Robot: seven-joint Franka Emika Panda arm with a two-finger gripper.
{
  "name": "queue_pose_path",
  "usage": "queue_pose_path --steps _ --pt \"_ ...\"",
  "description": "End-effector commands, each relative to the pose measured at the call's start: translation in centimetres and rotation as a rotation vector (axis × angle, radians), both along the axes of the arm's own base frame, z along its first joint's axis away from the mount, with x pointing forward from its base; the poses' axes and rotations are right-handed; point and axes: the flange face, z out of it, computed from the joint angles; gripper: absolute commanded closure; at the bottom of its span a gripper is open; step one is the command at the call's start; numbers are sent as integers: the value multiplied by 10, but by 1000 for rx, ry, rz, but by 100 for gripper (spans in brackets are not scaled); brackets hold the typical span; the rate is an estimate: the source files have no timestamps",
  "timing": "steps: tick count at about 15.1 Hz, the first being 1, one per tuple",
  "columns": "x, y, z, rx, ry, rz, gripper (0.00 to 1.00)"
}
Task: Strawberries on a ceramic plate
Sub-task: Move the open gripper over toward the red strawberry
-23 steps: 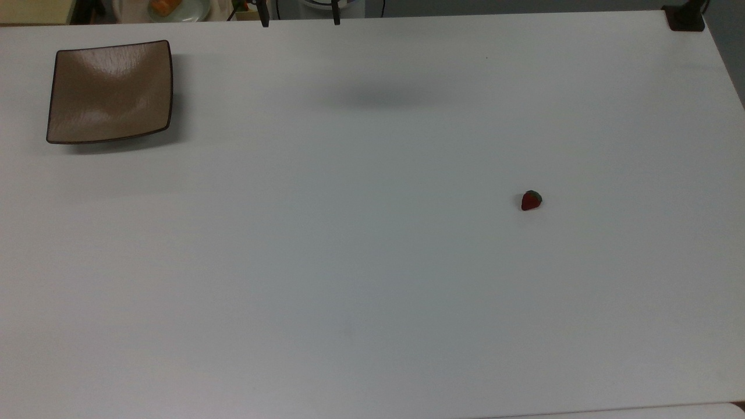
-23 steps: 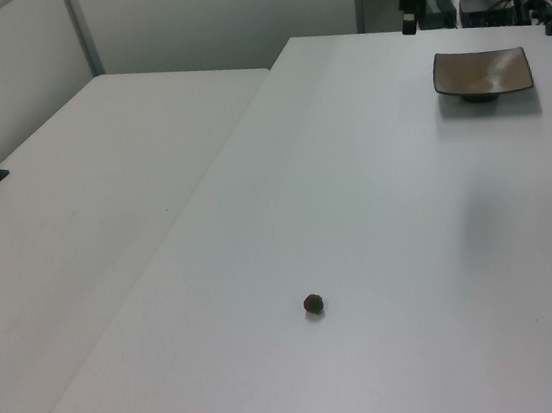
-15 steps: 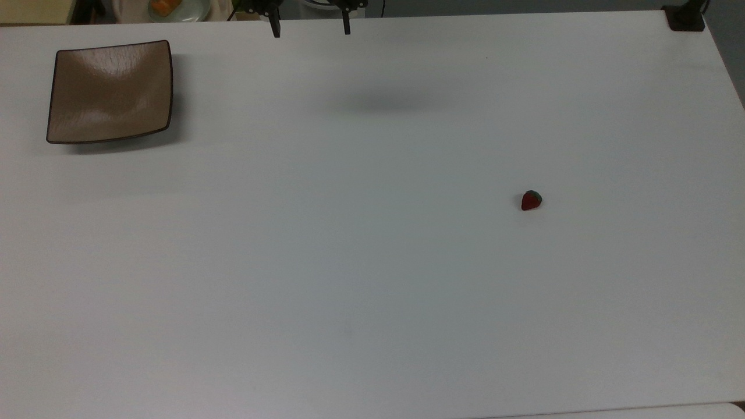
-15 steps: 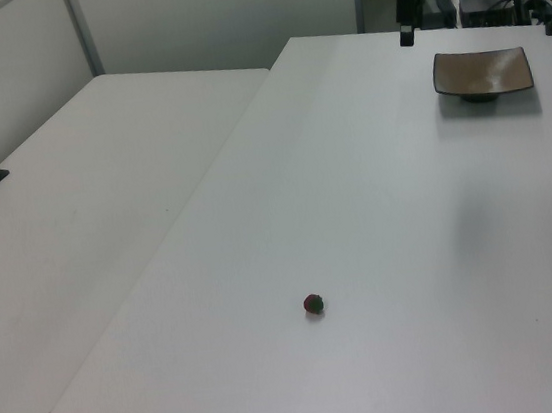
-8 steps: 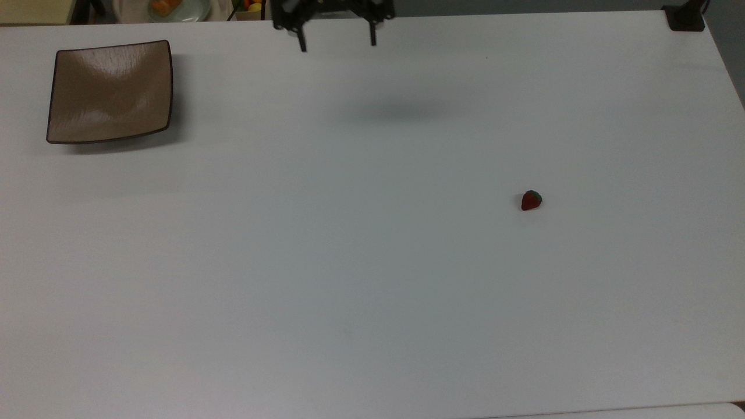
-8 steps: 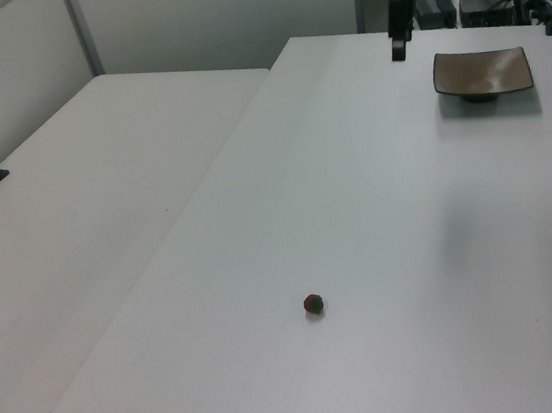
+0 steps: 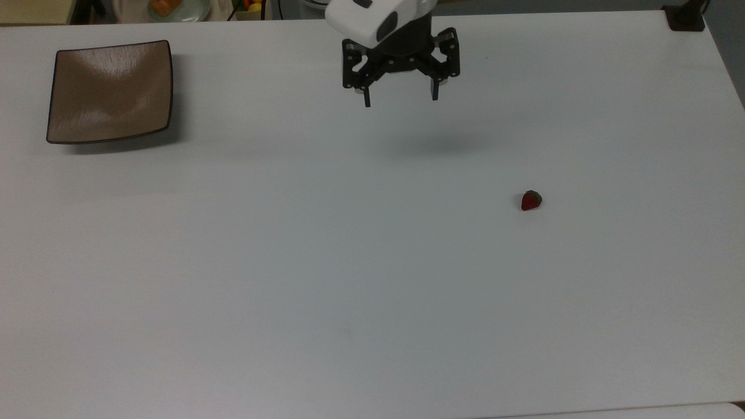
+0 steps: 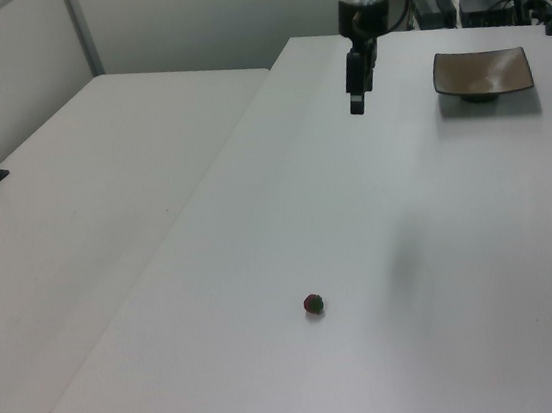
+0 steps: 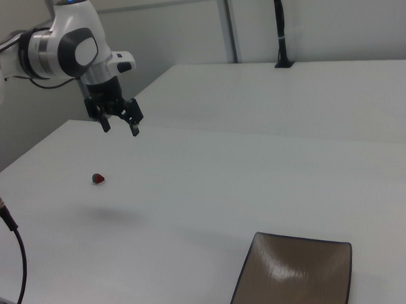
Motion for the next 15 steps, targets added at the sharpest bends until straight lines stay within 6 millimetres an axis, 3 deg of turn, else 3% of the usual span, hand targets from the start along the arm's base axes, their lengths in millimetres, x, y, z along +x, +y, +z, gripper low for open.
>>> queue_pose_path --steps 1,5,8,12,15 --pt "19 30 -1 -12 -20 11 0" --pt "34 50 -16 -11 -15 -19 0" --pt "39 71 -44 -12 7 -27 0" --pt "37 99 -64 -10 3 4 0" --pt "36 128 -93 -5 -4 2 0"
